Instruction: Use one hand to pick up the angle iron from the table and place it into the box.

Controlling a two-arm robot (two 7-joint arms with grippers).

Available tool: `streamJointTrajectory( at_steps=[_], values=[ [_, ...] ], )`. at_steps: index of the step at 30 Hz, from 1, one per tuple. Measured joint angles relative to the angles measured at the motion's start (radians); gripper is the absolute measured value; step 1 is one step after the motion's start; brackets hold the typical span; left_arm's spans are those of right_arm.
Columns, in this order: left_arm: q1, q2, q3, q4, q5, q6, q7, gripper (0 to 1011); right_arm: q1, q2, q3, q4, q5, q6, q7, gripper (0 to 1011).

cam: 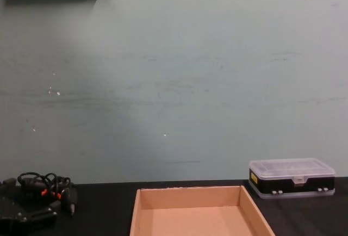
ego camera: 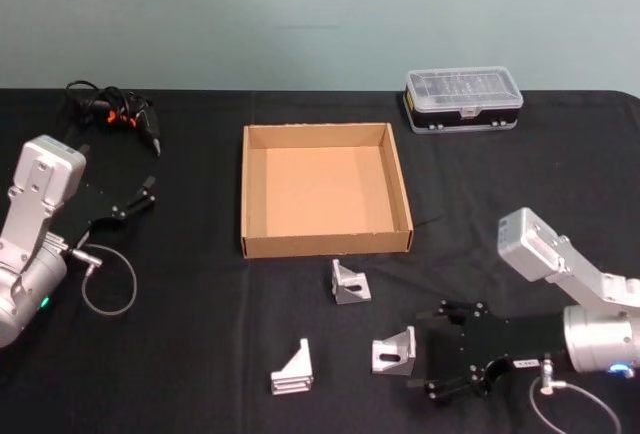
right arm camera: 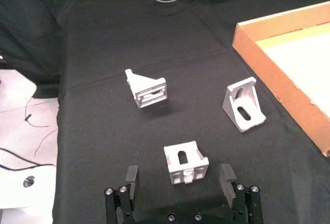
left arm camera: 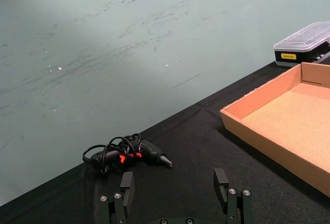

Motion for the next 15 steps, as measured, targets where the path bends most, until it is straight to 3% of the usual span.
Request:
streamJointTrajectory(
  at_steps=[15],
  values=[
    [0.000, 0.000, 0.000, 0.000, 0.000, 0.000, 0.000, 1011, 0.079, -0.057, -0.062, 0.071, -0.025, -0.006, 0.040, 1002]
  ],
)
